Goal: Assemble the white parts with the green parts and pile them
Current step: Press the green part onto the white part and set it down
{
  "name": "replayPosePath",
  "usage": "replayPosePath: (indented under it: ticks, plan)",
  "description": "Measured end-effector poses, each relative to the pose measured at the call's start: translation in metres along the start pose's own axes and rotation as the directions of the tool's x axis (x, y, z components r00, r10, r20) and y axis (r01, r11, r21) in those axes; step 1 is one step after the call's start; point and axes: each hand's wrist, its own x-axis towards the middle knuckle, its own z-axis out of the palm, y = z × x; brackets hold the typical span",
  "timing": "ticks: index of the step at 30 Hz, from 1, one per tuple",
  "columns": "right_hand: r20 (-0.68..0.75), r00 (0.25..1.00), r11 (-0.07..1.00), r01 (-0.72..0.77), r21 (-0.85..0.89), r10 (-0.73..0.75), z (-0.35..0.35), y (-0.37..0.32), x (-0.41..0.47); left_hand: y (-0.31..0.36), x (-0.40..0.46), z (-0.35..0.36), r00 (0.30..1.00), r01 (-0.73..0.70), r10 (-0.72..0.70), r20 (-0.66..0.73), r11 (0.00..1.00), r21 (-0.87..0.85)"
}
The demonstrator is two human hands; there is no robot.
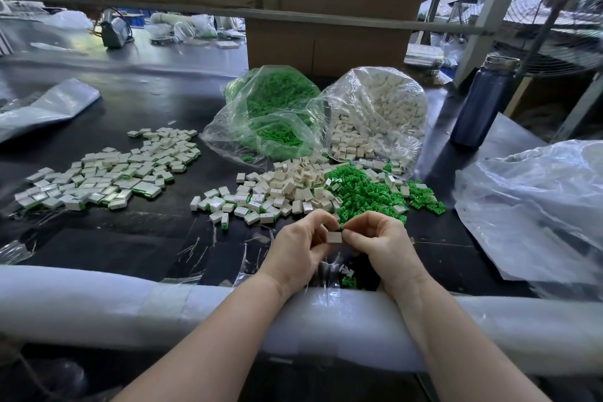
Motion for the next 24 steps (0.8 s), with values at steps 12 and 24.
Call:
replayPosePath:
  ticks: [12,24]
  plan:
    - [0.015,1.0,0.995,-0.003,-0.104,0.004,0.0044,0.0014,-0.0001,-0.0017,0.003,-0.0058,0.99,0.137,-0.133,0.044,0.985,-0.105]
    - [0.075,0.997,0.977,0.009,-0.214,0.007,0.0044,-0.0021,-0.0014,-0.0017,0.001,-0.0041,0.991,0.115,-0.117,0.068,0.993,0.032]
